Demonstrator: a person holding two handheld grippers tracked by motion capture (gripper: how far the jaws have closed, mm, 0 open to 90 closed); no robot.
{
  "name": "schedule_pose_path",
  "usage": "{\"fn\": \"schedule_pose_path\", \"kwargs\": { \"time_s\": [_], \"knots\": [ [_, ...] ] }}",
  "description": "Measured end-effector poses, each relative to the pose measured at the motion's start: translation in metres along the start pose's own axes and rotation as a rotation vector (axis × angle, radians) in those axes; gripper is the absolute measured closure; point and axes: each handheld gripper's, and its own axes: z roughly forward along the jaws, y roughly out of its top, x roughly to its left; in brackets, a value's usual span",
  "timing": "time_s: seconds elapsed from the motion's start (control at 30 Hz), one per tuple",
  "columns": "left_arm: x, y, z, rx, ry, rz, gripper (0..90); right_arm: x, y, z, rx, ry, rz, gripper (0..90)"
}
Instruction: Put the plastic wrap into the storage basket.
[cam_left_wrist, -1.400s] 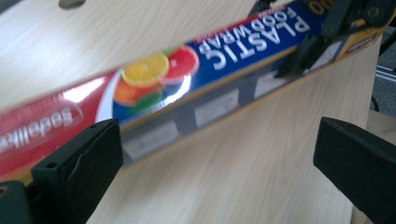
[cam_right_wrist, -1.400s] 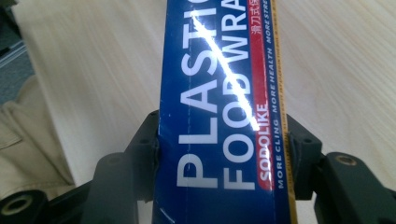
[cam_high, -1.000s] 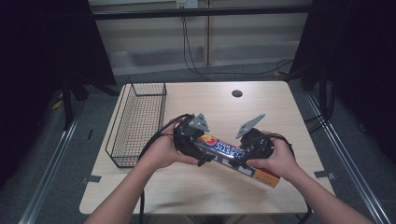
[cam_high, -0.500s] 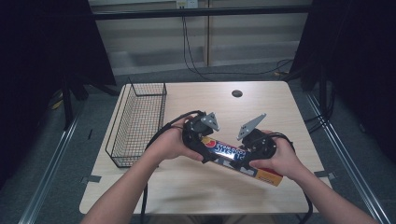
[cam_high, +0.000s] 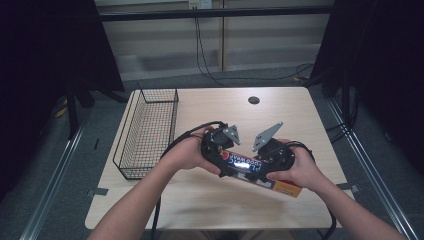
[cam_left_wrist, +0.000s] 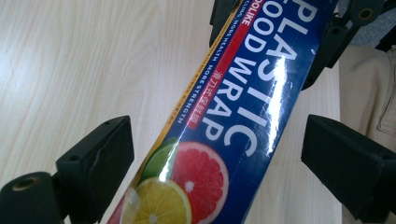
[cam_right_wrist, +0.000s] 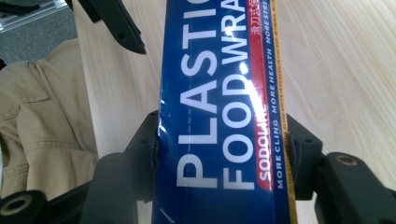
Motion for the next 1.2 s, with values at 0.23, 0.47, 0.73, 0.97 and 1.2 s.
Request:
{"fn": "schedule_pose_path", "kwargs": {
  "time_s": [0.23, 0.47, 0.73, 0.97, 1.2],
  "knots": [
    [0.005, -0.001, 0.002, 0.020, -0.010, 0.015, 10.6, -0.001, 0.002, 0.000, 0.005, -0.003, -0.017, 43.7],
    [0.011, -0.001, 0.007, 0.034, -0.024, 0.008, 12.7, -0.007, 0.001, 0.004, 0.018, -0.012, -0.022, 43.7],
    [0.016, 0.001, 0.016, 0.045, -0.037, 0.017, 17.0, -0.014, 0.005, 0.006, 0.015, -0.013, -0.035, 43.6],
    [0.021, 0.004, 0.017, 0.083, -0.046, 0.069, 25.6, -0.019, 0.008, 0.006, 0.011, -0.006, -0.066, 43.5],
    [0.015, 0.010, 0.018, 0.153, -0.064, 0.136, 33.5, -0.019, 0.008, 0.007, 0.014, 0.003, -0.133, 43.2]
  ]
}}
